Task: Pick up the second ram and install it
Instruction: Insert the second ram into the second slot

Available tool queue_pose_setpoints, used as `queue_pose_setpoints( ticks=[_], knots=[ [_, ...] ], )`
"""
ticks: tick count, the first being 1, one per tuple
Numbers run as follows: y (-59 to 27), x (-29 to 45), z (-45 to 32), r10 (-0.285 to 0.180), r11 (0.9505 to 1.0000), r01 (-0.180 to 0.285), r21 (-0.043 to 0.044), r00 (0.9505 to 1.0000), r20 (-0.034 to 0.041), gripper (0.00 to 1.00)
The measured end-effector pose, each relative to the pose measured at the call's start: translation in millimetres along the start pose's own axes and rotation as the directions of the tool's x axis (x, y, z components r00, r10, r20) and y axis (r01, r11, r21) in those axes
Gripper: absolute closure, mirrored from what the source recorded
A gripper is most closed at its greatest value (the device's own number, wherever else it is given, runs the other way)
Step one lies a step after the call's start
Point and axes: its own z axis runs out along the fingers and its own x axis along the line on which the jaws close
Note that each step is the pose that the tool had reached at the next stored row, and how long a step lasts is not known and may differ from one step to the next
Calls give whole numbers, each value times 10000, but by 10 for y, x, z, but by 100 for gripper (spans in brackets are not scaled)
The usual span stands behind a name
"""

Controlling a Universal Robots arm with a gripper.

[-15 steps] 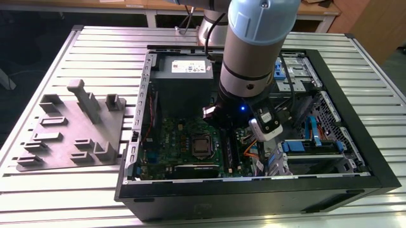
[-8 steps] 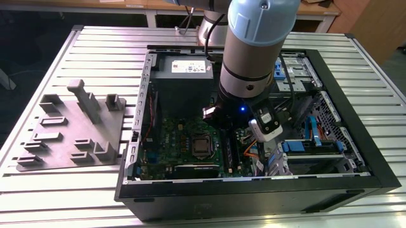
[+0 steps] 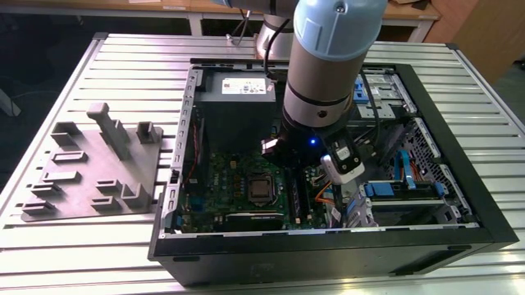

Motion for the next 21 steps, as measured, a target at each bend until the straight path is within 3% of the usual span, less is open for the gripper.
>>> queue_pose_setpoints(
  ticks=[21],
  knots=[
    [-2, -3, 15, 0, 10000, 0, -1, 10000, 0, 92]
  ],
)
